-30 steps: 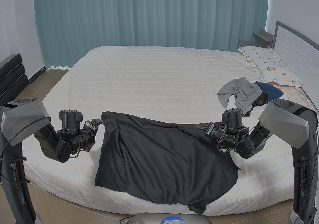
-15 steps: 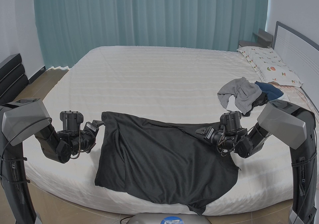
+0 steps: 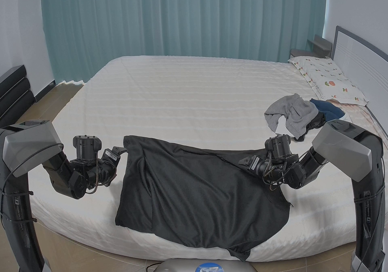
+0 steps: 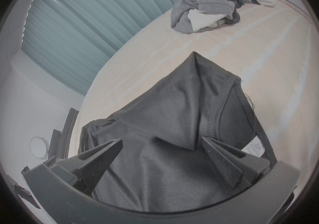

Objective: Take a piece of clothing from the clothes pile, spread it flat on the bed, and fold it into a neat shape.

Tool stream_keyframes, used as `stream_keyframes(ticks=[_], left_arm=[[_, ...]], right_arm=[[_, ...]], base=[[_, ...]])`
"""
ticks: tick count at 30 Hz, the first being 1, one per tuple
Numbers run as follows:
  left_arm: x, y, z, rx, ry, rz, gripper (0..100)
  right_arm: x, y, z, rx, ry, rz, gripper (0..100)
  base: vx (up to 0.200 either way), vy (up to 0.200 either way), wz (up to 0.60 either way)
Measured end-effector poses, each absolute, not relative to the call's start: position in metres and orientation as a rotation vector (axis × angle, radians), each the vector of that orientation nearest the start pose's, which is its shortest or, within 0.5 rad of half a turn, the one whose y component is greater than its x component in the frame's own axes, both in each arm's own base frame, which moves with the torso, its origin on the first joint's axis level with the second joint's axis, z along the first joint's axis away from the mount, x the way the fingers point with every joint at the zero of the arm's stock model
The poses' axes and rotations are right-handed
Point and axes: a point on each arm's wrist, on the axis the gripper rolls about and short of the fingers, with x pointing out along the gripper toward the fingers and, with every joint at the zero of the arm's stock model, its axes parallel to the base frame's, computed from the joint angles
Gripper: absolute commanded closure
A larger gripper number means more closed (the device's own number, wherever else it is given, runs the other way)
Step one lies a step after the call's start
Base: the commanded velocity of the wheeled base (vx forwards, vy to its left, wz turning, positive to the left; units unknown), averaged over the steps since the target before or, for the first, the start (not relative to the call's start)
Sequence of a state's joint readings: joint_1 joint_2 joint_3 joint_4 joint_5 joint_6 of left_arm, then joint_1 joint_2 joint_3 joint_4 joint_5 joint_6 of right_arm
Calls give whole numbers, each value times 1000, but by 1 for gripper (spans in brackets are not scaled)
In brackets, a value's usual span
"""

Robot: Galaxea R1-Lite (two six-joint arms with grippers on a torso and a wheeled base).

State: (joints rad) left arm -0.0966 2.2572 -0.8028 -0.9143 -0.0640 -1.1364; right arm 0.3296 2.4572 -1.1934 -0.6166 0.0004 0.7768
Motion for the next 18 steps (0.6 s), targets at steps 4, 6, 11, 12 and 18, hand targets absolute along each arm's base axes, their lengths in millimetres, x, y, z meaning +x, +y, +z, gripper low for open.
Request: stream_keyframes(ticks=[4, 6, 11, 12, 18], left_arm=[[371, -37, 14, -1096, 569, 172, 0], [371, -37, 13, -1096, 568, 176, 0], [371, -36, 13, -1097, 566, 180, 0], [371, -36, 13, -1097, 566, 181, 0], [372, -36, 13, -1096, 567, 181, 0]], right_arm=[[423, 147, -14, 636, 711, 61, 100], [426, 149, -15, 631, 720, 56, 100], [434, 151, -15, 635, 705, 54, 100], [437, 151, -13, 640, 694, 56, 100], [460, 141, 5, 679, 595, 57, 100]], base=[[0, 0, 0], [0, 0, 0], [0, 0, 0], [0, 0, 0], [0, 0, 0]])
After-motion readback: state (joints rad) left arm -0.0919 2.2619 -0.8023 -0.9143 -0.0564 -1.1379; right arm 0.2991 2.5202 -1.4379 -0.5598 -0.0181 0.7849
